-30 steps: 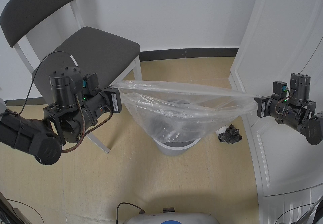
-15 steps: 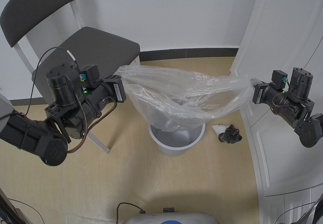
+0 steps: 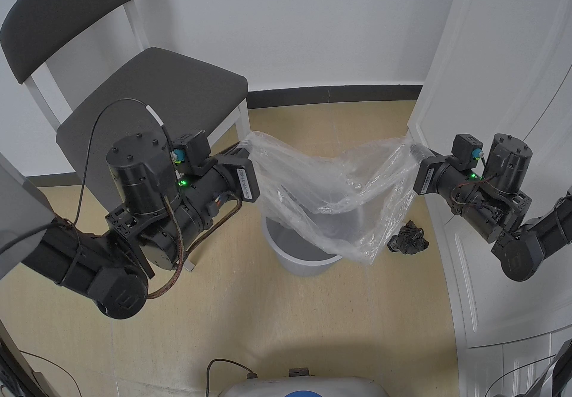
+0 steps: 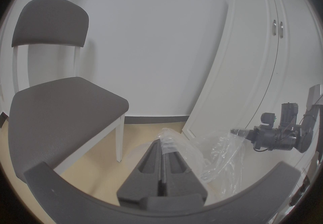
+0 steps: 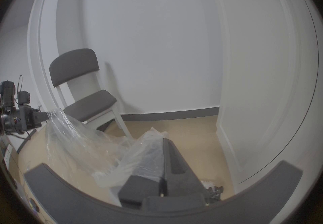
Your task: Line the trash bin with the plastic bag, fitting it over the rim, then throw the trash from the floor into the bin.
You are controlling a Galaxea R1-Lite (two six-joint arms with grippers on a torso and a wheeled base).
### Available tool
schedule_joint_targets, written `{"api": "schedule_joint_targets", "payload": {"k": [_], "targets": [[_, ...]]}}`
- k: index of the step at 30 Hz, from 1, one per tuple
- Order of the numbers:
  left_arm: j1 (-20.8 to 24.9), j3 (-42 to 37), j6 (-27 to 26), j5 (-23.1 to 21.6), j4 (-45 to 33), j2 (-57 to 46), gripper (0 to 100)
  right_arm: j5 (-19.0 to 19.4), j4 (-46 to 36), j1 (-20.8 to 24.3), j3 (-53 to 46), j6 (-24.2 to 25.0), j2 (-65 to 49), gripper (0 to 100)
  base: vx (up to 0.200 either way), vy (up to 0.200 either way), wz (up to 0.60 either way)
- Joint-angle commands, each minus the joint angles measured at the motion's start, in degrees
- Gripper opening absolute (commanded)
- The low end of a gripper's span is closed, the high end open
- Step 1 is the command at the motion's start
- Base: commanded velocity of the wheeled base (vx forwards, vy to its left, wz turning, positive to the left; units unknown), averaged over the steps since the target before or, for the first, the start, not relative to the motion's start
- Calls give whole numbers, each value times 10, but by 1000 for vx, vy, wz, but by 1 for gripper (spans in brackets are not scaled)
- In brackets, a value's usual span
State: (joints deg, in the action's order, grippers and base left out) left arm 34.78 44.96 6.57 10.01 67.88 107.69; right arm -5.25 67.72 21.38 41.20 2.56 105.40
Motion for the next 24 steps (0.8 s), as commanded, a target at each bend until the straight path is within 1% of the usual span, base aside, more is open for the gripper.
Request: {"api": "schedule_joint_targets", "payload": {"k": [1, 5, 11, 16, 17, 21, 24], "targets": [[18, -3, 4, 0, 2, 2, 0, -9, 14, 28, 3, 18, 7, 0, 0, 0, 0], [37, -1, 24, 0, 2, 5, 0, -20, 19, 51, 9, 32, 10, 0, 0, 0, 0], [40, 8, 43, -1, 14, 39, 0, -34, 20, 72, 12, 41, 16, 0, 0, 0, 0], [42, 14, 46, -1, 26, 67, 0, -34, 20, 84, 8, 42, 24, 0, 0, 0, 0], [47, 14, 47, -1, 26, 73, 0, -34, 19, 93, 5, 42, 31, 0, 0, 0, 0], [64, 14, 47, 0, 28, 97, 0, -49, 29, 111, 2, 39, 53, 0, 0, 0, 0], [67, 14, 47, 0, 39, 110, 0, -56, 40, 120, -1, 38, 67, 0, 0, 0, 0]]}}
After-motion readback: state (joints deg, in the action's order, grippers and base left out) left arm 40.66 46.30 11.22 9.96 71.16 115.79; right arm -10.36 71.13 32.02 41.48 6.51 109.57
